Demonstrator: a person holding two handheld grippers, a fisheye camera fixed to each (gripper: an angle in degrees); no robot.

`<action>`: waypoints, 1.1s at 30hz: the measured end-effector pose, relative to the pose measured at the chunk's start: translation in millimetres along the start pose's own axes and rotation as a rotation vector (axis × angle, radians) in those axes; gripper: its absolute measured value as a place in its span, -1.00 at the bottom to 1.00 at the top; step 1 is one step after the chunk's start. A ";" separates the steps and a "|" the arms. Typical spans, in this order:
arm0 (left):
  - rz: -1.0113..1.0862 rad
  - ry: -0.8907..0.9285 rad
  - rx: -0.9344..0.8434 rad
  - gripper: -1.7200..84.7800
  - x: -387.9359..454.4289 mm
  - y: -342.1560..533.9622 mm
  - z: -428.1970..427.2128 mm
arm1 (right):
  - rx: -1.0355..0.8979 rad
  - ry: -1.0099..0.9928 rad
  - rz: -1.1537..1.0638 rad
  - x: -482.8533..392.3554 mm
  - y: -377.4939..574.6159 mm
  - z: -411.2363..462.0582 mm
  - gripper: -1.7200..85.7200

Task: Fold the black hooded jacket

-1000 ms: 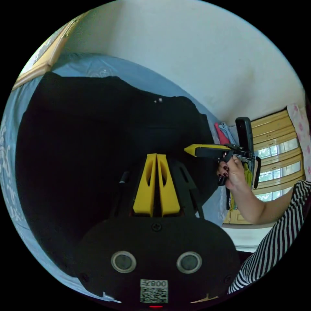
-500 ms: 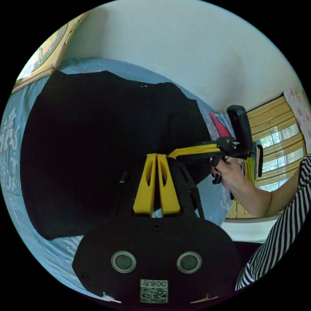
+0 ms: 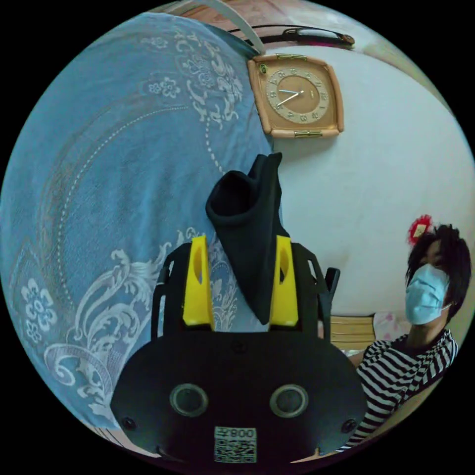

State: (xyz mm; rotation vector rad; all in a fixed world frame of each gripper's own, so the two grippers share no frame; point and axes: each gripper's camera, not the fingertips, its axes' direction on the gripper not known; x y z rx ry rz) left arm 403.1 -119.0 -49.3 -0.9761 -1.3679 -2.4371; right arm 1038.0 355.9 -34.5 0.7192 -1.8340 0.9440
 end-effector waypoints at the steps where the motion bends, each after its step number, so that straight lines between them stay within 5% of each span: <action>1: 0.003 0.004 -0.004 -0.54 -2.7 0.2 1.2 | -0.022 0.008 -0.017 -8.0 -17.3 5.7 -0.72; 8: 0.001 0.092 0.020 -0.66 -16.0 12.2 12.6 | -0.055 0.005 -0.134 -70.9 -131.8 42.2 -0.68; 12: 0.137 -0.049 0.032 -0.83 11.1 34.5 18.9 | -0.123 0.062 -0.130 -93.6 -177.5 71.7 -0.64; 24: 0.757 -0.552 -0.044 -0.87 123.8 129.3 78.6 | -0.386 0.312 -0.086 -126.0 -221.6 150.7 -0.58; 33: 0.814 -0.596 -0.041 -0.88 140.4 188.5 121.0 | -0.435 0.662 -0.192 -140.9 -205.6 178.3 -0.77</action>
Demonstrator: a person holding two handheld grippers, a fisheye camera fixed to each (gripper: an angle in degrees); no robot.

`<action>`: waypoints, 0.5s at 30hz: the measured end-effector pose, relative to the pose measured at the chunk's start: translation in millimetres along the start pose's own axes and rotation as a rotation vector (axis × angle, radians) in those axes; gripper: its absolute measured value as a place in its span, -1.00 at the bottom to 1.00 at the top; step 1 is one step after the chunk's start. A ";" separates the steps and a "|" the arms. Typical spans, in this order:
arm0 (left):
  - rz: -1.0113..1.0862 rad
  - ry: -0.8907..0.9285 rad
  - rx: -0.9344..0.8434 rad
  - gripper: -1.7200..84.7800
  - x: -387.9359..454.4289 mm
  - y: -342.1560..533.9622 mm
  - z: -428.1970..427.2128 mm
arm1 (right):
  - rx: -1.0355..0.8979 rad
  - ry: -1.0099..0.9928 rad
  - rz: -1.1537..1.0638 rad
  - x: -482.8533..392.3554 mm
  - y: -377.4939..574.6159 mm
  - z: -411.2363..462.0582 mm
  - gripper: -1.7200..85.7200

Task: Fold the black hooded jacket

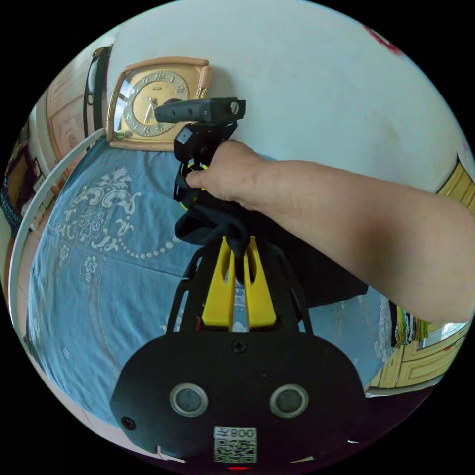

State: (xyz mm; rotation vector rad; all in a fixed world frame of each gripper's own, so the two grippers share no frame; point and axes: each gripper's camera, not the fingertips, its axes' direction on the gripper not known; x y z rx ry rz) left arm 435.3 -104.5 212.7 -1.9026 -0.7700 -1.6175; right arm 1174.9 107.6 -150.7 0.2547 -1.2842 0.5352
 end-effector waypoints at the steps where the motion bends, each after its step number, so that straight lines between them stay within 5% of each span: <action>1: -0.003 0.000 0.000 -0.88 3.3 2.0 0.8 | 0.018 0.011 0.010 5.9 7.0 1.0 -0.79; 15: 0.147 0.126 0.067 -0.90 132.9 23.5 2.9 | 0.376 -0.717 0.126 188.9 182.1 -15.8 -0.86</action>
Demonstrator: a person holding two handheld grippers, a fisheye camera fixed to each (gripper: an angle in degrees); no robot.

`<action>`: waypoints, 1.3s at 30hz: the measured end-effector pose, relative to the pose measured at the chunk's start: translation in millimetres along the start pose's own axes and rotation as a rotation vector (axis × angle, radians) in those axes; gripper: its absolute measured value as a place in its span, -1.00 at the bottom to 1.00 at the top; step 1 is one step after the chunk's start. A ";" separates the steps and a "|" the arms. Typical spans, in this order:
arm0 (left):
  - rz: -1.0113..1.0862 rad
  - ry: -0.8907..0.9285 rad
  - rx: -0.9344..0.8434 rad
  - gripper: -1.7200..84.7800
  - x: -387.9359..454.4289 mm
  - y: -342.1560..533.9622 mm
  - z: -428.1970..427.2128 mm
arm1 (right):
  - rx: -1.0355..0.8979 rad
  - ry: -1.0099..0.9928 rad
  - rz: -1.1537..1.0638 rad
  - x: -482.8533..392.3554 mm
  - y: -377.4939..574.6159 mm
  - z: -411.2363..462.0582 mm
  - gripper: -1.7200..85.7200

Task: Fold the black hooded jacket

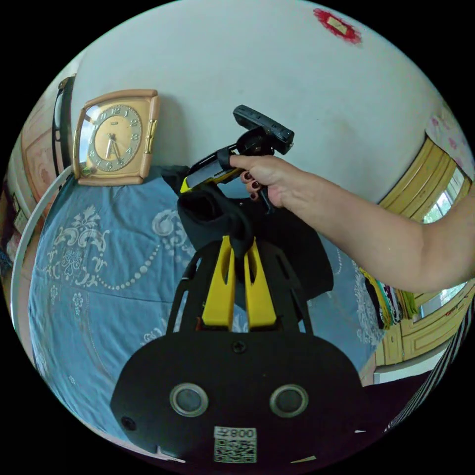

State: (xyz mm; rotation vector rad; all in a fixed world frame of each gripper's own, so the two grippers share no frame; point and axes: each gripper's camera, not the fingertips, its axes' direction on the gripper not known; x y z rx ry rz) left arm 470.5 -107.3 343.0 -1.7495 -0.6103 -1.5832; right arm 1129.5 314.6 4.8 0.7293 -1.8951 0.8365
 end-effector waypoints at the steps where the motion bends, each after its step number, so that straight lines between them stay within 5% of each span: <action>1: 0.017 0.012 0.004 -0.90 8.0 -0.7 1.1 | 0.040 -0.045 -0.005 12.4 18.6 -22.6 -0.86; 11: 0.314 0.248 -0.034 -0.92 153.0 -3.8 53.7 | 0.334 -0.231 0.117 140.6 219.4 -170.8 -0.88; 26: 0.582 0.346 -0.391 -0.93 295.2 40.8 204.1 | 0.444 -0.367 0.491 338.5 464.0 -173.4 -0.85; 33: 0.590 0.243 -0.468 -0.89 314.2 59.4 246.7 | 0.534 -0.352 0.581 363.9 537.9 -190.4 -0.82; 36: 0.575 0.253 -0.477 -0.82 312.9 61.0 253.2 | 0.612 -0.354 0.456 330.3 559.6 -204.7 -0.89; 39: 0.560 0.290 -0.491 -0.79 308.5 62.1 254.4 | 0.475 -0.390 0.310 293.7 556.2 -181.6 -0.94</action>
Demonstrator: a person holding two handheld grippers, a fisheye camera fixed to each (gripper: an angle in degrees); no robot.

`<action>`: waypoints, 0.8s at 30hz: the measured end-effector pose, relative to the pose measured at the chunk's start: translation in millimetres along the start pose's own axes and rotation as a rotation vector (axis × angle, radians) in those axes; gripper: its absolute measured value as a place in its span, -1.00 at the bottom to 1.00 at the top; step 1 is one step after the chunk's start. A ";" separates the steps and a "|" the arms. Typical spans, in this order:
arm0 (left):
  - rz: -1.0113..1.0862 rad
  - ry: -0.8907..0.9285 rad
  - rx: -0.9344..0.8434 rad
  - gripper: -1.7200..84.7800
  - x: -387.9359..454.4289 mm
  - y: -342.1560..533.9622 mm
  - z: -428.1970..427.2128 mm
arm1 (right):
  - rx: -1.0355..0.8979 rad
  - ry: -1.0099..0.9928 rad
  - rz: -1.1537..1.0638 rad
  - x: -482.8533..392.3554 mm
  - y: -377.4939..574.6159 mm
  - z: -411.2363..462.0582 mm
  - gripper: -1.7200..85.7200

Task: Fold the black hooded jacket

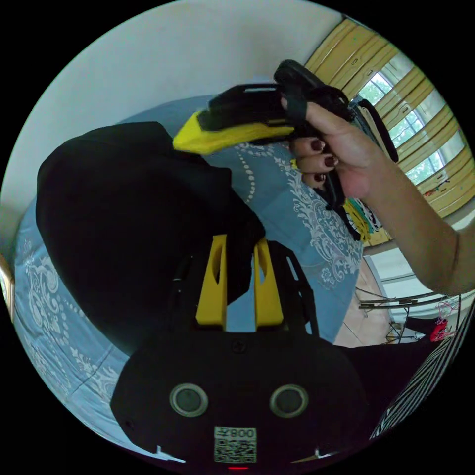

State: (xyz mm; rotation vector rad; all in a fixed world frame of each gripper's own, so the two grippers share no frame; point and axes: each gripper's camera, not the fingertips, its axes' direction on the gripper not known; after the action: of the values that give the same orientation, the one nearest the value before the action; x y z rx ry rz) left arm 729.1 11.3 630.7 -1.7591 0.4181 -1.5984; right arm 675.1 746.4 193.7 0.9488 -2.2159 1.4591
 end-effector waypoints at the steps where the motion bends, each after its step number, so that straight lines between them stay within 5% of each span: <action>1: 0.001 0.007 -0.003 -0.80 -0.5 1.3 -0.7 | -0.116 0.033 0.008 4.1 7.0 18.3 -0.95; 7: -0.095 0.036 0.136 -0.90 -26.2 41.1 -44.8 | -0.100 -0.104 0.068 49.3 47.5 15.4 -0.96; 10: -0.210 -0.087 0.158 -0.94 -62.0 57.7 -52.7 | -0.031 -0.184 0.066 60.7 67.3 -0.6 -0.96; 20: -0.305 0.055 0.138 -0.91 -138.2 99.2 -48.4 | -0.081 -0.003 0.164 95.8 130.1 -8.0 -0.91; 24: -0.469 0.149 0.246 -0.72 -172.1 147.7 -81.9 | -0.001 0.032 0.168 82.8 160.9 -31.1 -0.77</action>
State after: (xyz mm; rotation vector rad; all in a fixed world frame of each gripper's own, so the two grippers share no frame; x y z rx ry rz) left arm 652.0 -0.7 402.6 -1.6288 -0.1365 -2.0145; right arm 502.6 786.7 145.4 0.7484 -2.3209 1.5334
